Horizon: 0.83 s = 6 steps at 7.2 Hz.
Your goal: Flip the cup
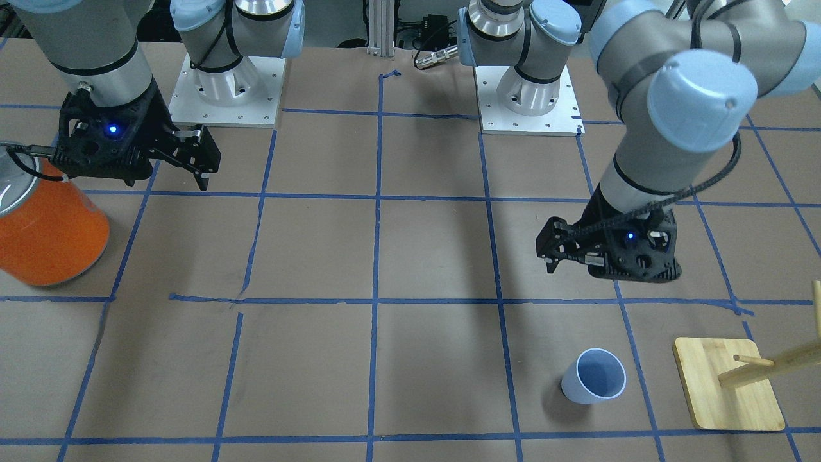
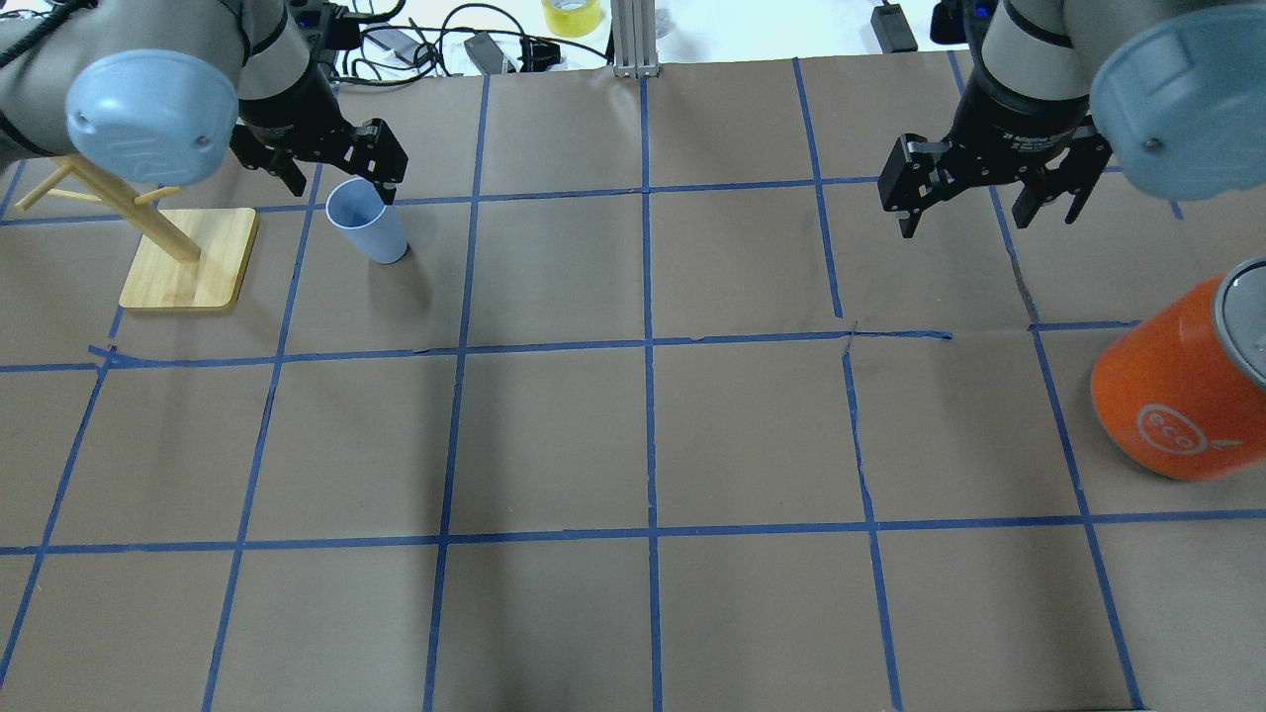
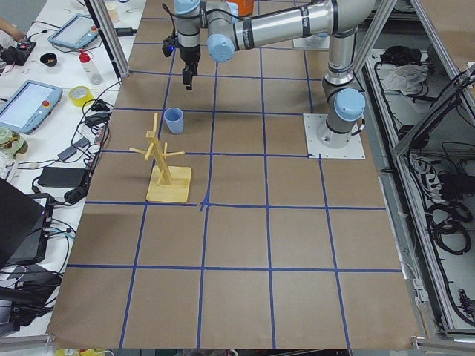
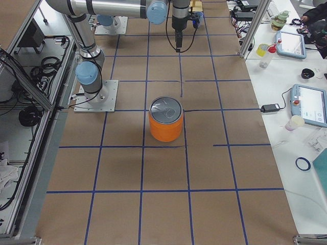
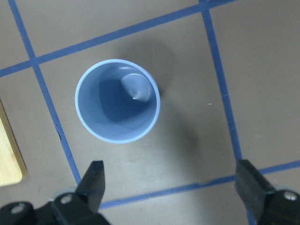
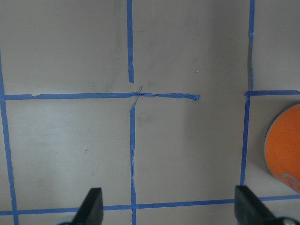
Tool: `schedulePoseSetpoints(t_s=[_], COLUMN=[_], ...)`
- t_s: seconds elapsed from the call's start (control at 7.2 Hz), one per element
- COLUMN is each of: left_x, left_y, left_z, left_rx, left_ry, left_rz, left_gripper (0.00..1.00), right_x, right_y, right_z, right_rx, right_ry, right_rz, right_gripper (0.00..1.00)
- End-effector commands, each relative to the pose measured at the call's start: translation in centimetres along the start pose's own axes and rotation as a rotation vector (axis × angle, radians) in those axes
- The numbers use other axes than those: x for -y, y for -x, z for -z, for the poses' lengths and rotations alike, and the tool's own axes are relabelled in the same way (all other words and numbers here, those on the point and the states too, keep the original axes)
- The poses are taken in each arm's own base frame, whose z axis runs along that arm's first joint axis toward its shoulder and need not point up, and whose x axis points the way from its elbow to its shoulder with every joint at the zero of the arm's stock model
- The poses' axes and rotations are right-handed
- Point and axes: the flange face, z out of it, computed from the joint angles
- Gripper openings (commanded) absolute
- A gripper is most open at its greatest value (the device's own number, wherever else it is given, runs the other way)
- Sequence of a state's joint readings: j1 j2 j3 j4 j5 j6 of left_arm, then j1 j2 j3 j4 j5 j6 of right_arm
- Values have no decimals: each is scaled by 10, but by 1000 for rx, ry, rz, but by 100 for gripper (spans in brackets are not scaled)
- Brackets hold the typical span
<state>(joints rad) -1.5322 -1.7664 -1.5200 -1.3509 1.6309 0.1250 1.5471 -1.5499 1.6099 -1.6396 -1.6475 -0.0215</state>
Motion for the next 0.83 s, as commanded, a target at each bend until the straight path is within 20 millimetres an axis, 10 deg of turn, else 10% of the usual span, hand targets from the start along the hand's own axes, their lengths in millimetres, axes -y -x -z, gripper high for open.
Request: schedulePoseSetpoints(t_s=[0.0,0.28,0.69], left_x=[-50,-84,-87], left_y=[-15,-16,-18], left_z=[72,109,110], left_rx=[3,1,-14], left_ry=[-35,-43,-44], left_rz=[107,124,201], left_gripper=[100,100,100], right_x=[0,0,0], right_y=[0,0,0], right_z=[0,1,0], right_rx=[0,0,0], right_ry=[-1,-4,-1], right_rz=[1,-15,-15], right_gripper=[100,100,100])
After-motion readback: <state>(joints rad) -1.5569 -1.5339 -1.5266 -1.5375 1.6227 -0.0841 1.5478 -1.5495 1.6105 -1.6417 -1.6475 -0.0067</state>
